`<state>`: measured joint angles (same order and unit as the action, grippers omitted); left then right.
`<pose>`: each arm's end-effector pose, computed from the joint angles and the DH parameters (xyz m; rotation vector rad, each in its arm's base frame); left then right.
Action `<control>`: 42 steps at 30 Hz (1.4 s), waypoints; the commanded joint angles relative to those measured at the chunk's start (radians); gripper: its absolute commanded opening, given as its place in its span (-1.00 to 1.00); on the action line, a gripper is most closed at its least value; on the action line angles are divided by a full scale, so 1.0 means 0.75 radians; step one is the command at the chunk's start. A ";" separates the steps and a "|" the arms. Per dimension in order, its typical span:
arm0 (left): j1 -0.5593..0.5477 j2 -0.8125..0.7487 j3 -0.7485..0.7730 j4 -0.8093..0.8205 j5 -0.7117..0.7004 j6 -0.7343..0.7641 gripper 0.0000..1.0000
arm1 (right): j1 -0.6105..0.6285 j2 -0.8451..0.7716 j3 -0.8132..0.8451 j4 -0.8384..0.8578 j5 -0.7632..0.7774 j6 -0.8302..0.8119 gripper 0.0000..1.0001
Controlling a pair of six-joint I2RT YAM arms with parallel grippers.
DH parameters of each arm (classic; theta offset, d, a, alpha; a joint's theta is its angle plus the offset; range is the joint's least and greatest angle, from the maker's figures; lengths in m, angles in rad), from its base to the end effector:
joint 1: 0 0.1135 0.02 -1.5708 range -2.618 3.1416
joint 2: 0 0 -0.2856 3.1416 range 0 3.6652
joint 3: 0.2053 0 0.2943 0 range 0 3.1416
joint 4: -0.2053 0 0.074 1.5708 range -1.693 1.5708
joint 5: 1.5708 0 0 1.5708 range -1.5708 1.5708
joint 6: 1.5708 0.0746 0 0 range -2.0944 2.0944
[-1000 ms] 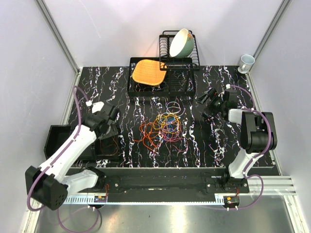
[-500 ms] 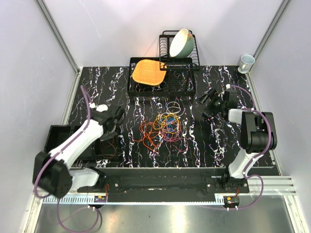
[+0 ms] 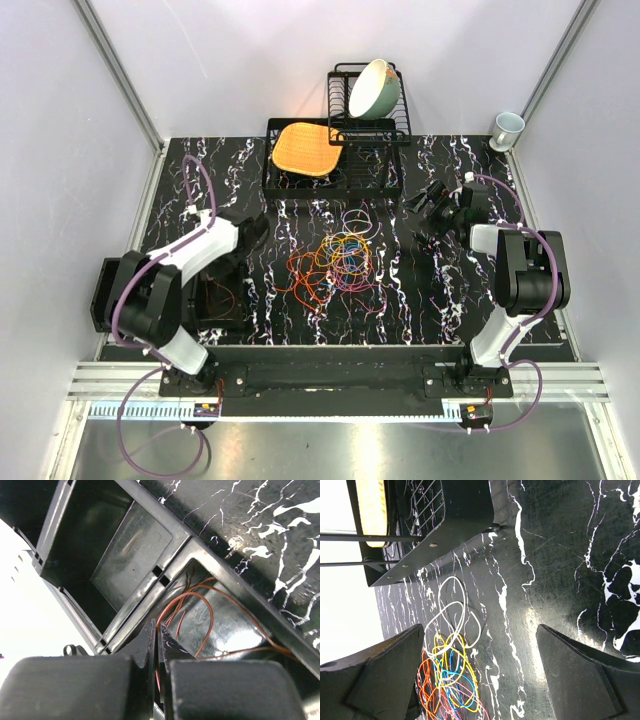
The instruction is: Untangle the cables
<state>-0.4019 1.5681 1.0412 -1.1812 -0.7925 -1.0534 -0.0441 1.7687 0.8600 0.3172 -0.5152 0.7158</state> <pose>0.2795 -0.0611 0.1809 -0.7496 2.4495 0.9171 0.4171 0.0184 0.1257 0.5303 2.1624 0.9357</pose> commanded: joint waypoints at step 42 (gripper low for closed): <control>-0.254 0.020 0.082 -0.163 -0.082 -0.213 0.20 | -0.005 0.027 0.038 0.056 -0.025 0.011 1.00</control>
<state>-0.5938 1.5963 1.1095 -1.2972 -0.8104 -1.2057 -0.0441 1.7855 0.8600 0.3248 -0.5171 0.7170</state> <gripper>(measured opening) 0.565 0.994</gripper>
